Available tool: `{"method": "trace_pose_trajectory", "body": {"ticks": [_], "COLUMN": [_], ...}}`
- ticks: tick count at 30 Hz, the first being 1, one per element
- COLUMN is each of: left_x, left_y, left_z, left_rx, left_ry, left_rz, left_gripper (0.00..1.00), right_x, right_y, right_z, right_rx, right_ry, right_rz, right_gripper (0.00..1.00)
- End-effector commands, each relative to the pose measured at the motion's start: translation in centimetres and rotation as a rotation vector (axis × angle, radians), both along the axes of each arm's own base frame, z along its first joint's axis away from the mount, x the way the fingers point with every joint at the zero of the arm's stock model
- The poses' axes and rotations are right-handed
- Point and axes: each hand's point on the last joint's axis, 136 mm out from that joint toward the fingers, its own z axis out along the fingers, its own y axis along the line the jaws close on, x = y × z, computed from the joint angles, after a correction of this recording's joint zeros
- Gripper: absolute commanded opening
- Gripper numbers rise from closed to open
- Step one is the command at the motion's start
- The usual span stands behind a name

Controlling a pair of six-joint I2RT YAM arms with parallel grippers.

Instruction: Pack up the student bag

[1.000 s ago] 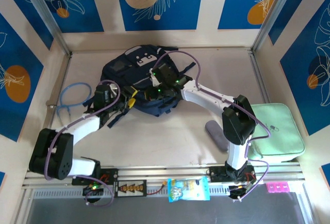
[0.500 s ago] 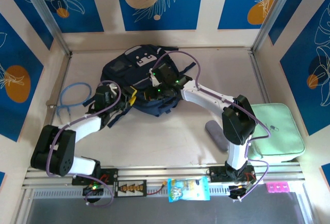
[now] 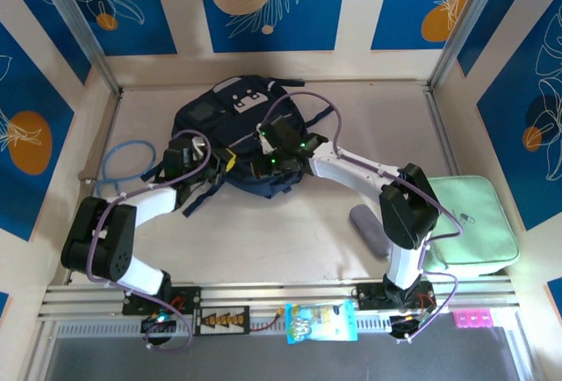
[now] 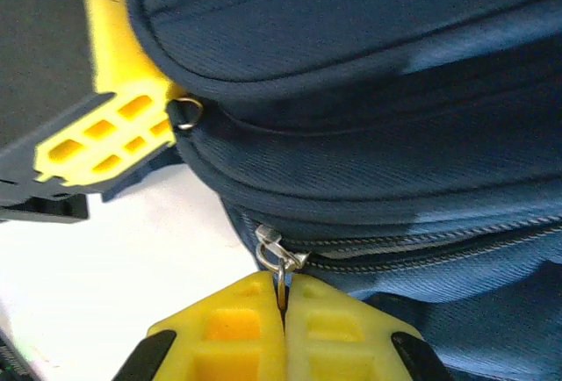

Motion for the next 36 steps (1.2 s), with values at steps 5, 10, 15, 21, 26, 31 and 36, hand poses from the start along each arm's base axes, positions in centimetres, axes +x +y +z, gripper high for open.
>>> {"method": "trace_pose_trajectory", "body": {"ticks": [5,10,15,21,26,31,36], "left_x": [0.2,-0.5,-0.6,0.0,1.5,2.7,1.6], "left_y": [1.1,1.1,0.9,0.7,1.1,2.4,6.1], "left_z": [-0.5,-0.8,-0.1,0.9,0.7,0.0,-1.1], "left_rx": [0.042,0.059,0.11,0.217,0.304,0.35,0.459], "left_ry": [-0.013,-0.01,-0.03,-0.054,-0.055,-0.03,0.024], "left_rz": [-0.002,-0.021,-0.075,-0.147,-0.171,-0.133,-0.064], "left_gripper": [0.0,0.0,0.0,0.0,0.04,0.28,0.46], "right_x": [3.1,5.1,3.9,-0.2,-3.7,-5.3,-4.4], "right_y": [-7.6,-9.6,-9.6,-10.0,-8.5,-5.1,-1.4], "right_z": [0.0,0.5,1.2,1.6,1.3,1.3,1.9], "right_rx": [-0.072,-0.059,-0.029,-0.007,0.033,0.108,0.18], "right_ry": [-0.021,0.011,0.014,0.013,0.029,0.058,0.061], "right_rz": [-0.168,-0.263,-0.255,-0.205,-0.127,-0.059,-0.022], "right_gripper": [0.0,0.0,0.0,0.0,0.0,0.0,0.0]}}
